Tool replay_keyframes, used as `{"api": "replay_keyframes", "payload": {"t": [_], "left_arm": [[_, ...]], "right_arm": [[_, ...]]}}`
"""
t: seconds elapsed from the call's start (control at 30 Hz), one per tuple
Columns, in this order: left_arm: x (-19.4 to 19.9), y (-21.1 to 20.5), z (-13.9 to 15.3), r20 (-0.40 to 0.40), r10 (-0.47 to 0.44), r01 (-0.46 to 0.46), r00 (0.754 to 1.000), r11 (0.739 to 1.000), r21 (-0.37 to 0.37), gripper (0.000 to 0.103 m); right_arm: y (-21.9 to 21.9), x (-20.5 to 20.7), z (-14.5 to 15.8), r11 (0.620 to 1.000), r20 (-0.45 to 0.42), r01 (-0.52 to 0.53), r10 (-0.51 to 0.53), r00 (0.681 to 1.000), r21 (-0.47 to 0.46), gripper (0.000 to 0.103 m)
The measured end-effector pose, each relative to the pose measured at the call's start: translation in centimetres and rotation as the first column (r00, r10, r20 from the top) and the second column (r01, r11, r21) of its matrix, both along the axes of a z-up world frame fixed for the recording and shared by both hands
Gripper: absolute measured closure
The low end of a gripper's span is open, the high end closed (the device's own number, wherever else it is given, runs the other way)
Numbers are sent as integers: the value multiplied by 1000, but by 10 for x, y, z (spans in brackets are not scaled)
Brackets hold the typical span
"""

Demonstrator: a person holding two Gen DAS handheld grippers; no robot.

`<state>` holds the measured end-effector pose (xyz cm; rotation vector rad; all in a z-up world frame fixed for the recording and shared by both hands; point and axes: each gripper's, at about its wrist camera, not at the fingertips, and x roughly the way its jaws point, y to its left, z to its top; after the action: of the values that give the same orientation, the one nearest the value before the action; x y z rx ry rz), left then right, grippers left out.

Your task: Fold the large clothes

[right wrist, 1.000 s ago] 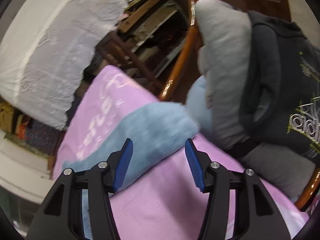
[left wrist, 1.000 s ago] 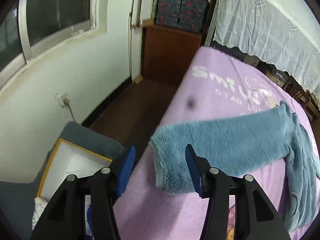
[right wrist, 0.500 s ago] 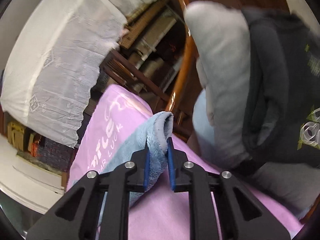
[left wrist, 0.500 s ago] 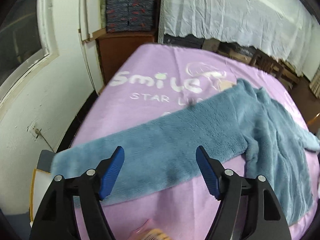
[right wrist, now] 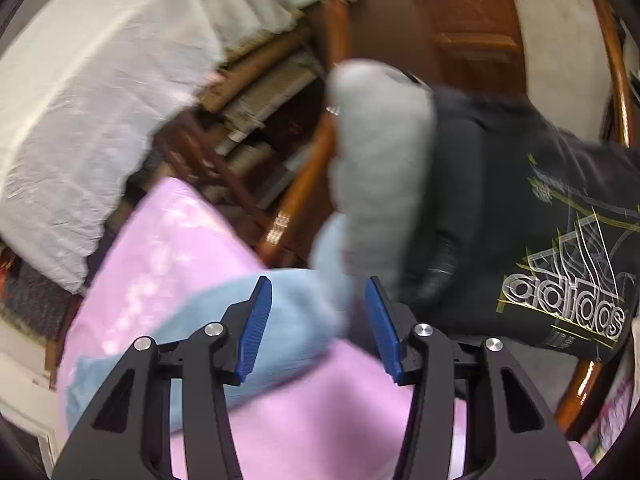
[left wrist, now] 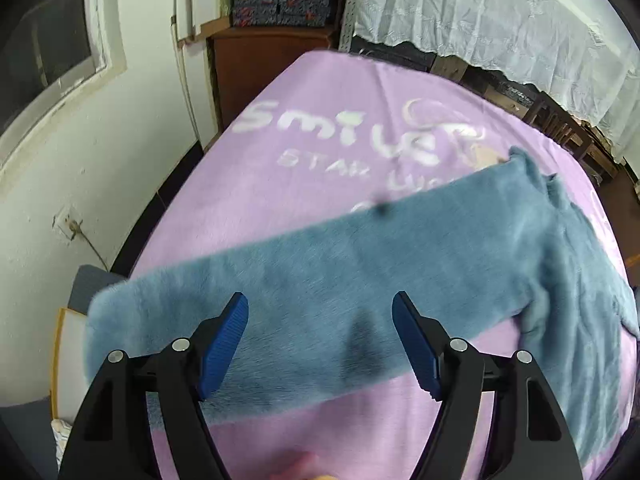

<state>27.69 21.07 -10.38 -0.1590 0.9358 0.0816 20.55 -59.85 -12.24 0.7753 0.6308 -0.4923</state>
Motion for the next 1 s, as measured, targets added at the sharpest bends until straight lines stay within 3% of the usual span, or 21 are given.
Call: {"api": "replay_keyframes", "payload": {"t": [0.1,0.2,0.33,0.43,0.5,0.53,0.6,0.67,0.7,0.77,0.8,0.9,1.0], "left_arm": [[8,-42,23,15,-50,50,999,999,6,28],[17,-97,39,29,-118,118,993,993,1,24],[30,-164,41,58,-212,213,976,977,-18,20],[44,-207,24,66,-288,290,955,957,-18,20],[53,-221,10,67,-324,326,944,945,-18,20],[60,-225,-1,54,-335,336,941,941,-23,20],[74,-221,-22,11,-327,327,945,944,-50,20],[85,-210,-38,-37,-300,297,953,953,-66,20],[86,-204,-41,-13,-307,306,951,950,-66,19],[84,-198,-39,-11,-311,310,950,949,-53,19],[81,-190,-37,-2,-315,314,949,946,-87,19],[68,-163,-26,13,-262,262,965,957,-127,19],[40,-125,-21,11,-184,184,983,973,-139,18]], "right_arm": [[48,16,30,987,69,-159,160,985,-26,55],[120,44,52,930,88,-359,365,927,-76,54],[218,77,56,802,65,-586,595,801,-110,54],[283,103,49,670,78,-736,743,665,-96,54],[309,112,41,602,111,-797,796,595,-52,54],[317,119,35,571,128,-821,815,565,-14,54],[324,129,20,534,145,-844,832,536,57,54],[324,139,4,528,118,-841,834,539,115,54],[321,143,-7,537,85,-831,830,551,143,54],[309,148,-18,544,110,-815,814,571,200,65],[301,149,-19,560,109,-799,800,590,221,68],[273,137,-18,666,49,-727,731,681,170,73],[257,111,-11,684,48,-712,715,697,160,68]]}}
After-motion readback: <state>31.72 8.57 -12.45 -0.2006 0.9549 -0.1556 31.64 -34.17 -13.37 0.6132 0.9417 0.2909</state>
